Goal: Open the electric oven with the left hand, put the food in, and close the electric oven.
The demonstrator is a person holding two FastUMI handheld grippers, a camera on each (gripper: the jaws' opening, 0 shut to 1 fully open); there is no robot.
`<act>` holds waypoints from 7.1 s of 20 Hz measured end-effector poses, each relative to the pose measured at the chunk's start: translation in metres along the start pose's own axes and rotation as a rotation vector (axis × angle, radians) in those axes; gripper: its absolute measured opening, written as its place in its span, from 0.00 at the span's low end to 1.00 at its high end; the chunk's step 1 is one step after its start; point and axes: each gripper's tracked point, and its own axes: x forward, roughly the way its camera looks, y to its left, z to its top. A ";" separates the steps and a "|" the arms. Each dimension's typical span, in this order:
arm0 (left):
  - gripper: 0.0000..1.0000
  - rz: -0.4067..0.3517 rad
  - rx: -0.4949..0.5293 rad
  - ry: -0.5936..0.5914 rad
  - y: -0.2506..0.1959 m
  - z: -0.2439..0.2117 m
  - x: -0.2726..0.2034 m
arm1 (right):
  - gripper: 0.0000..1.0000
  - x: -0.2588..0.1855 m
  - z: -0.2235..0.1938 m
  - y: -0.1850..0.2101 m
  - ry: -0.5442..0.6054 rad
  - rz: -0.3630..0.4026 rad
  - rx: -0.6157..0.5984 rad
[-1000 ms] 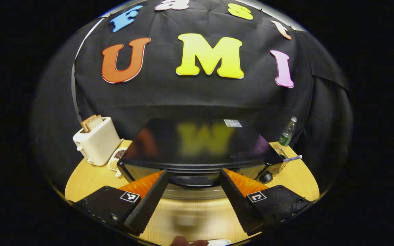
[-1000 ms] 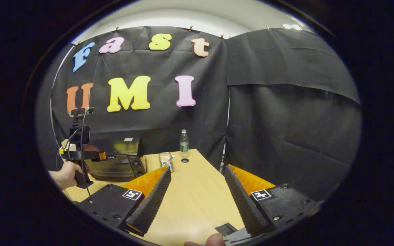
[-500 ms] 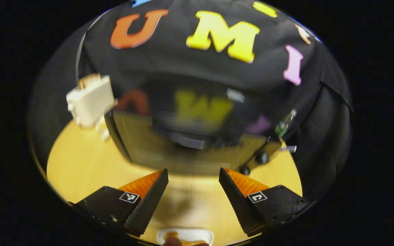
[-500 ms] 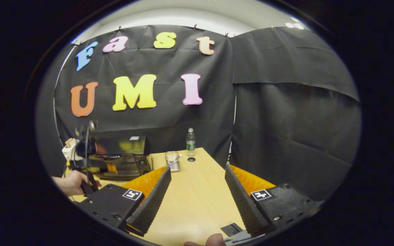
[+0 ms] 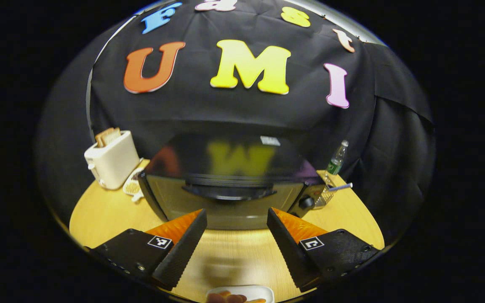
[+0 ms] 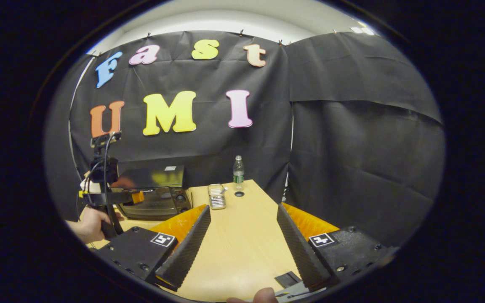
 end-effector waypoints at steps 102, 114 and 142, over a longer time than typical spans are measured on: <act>0.93 0.200 -0.077 0.095 0.222 -0.030 -0.267 | 0.29 0.166 -0.126 0.365 0.320 0.436 0.369; 0.93 0.235 -0.078 0.160 0.258 -0.034 -0.275 | 0.29 0.269 -0.137 0.415 0.233 0.257 0.773; 0.94 0.179 -0.065 0.096 0.207 -0.043 -0.297 | 0.93 0.241 -0.147 0.405 0.162 0.400 0.451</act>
